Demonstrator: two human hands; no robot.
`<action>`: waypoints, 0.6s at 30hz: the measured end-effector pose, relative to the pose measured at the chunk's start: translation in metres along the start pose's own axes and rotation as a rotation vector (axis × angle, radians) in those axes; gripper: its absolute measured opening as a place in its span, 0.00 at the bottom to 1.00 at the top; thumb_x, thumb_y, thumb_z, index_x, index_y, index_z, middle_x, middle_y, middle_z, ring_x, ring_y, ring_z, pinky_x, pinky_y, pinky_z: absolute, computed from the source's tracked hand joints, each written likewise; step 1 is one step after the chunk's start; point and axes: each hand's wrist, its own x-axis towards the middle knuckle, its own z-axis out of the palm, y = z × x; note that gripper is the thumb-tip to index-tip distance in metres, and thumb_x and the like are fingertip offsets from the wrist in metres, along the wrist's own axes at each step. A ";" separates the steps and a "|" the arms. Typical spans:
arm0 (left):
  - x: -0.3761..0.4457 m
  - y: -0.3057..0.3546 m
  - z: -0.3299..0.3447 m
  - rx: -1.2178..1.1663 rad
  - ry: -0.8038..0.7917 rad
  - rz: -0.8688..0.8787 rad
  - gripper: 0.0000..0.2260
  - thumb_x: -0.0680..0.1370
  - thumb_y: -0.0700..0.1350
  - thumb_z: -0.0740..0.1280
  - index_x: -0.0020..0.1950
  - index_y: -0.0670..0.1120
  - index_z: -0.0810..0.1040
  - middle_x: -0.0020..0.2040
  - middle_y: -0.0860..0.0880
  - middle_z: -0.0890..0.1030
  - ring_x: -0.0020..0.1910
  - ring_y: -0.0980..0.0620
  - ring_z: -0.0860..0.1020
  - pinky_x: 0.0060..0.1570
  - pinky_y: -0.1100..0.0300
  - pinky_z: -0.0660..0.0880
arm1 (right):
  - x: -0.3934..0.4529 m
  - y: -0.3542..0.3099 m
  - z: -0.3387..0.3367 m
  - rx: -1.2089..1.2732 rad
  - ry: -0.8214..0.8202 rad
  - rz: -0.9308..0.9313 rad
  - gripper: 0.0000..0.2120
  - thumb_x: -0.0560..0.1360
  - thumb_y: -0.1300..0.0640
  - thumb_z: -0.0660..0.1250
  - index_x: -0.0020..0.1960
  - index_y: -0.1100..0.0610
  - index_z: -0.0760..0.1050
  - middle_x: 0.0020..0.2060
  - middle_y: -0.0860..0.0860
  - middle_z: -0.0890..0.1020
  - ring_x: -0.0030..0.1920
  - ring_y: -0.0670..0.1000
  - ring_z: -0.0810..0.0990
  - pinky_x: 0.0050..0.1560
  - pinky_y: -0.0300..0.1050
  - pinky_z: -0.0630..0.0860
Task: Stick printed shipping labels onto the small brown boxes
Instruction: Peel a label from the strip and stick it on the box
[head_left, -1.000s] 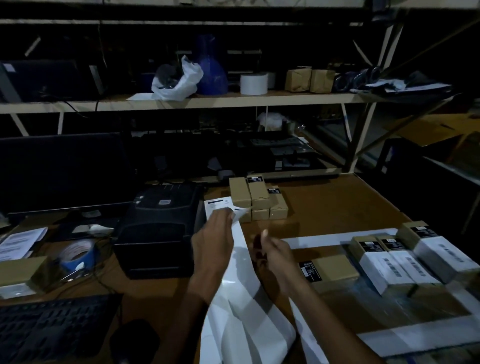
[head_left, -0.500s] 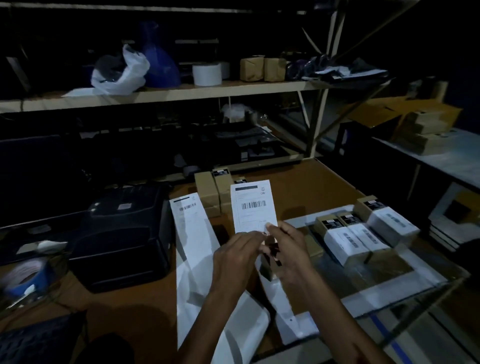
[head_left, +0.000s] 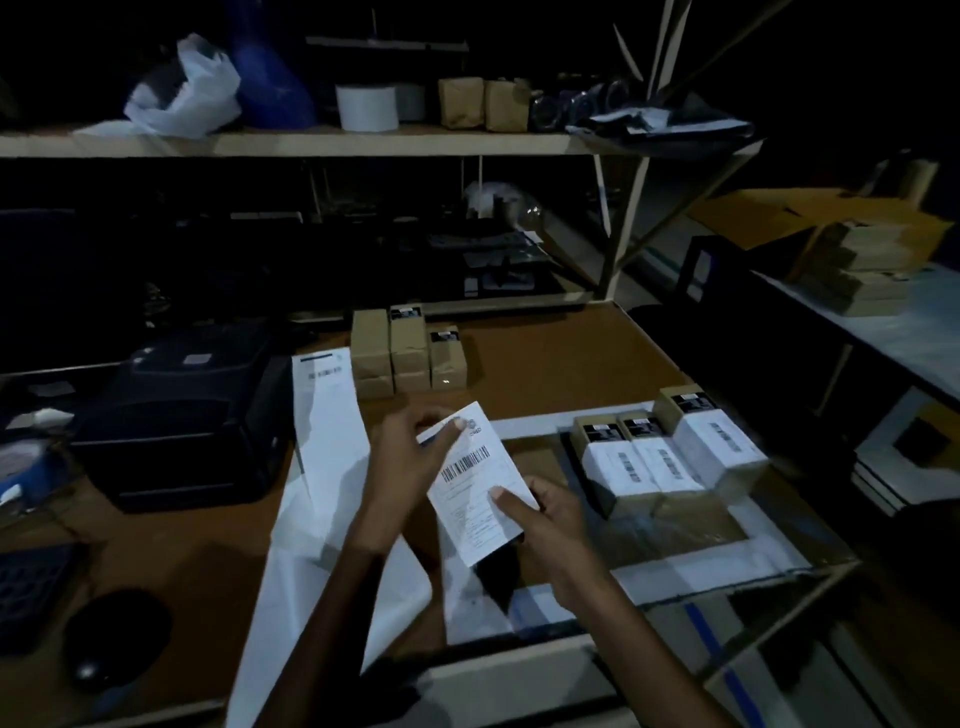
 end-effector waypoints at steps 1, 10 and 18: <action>-0.002 0.001 0.004 -0.001 -0.019 0.003 0.01 0.76 0.46 0.74 0.45 0.50 0.84 0.41 0.59 0.82 0.40 0.69 0.79 0.39 0.74 0.70 | -0.003 0.006 -0.008 0.003 0.017 0.020 0.08 0.77 0.57 0.73 0.53 0.60 0.81 0.47 0.53 0.87 0.48 0.54 0.87 0.49 0.56 0.83; 0.004 0.007 0.051 0.011 -0.195 0.031 0.03 0.74 0.47 0.75 0.42 0.49 0.86 0.44 0.55 0.84 0.44 0.57 0.81 0.40 0.62 0.73 | -0.005 0.033 -0.050 0.151 0.099 0.178 0.17 0.71 0.62 0.78 0.58 0.59 0.79 0.49 0.54 0.87 0.49 0.55 0.87 0.51 0.57 0.84; 0.045 0.004 0.075 -0.001 -0.315 0.130 0.04 0.75 0.46 0.75 0.42 0.47 0.86 0.47 0.52 0.83 0.47 0.55 0.80 0.44 0.60 0.74 | 0.022 0.025 -0.058 0.151 0.168 0.204 0.07 0.73 0.62 0.76 0.50 0.59 0.82 0.47 0.55 0.87 0.47 0.53 0.87 0.46 0.49 0.84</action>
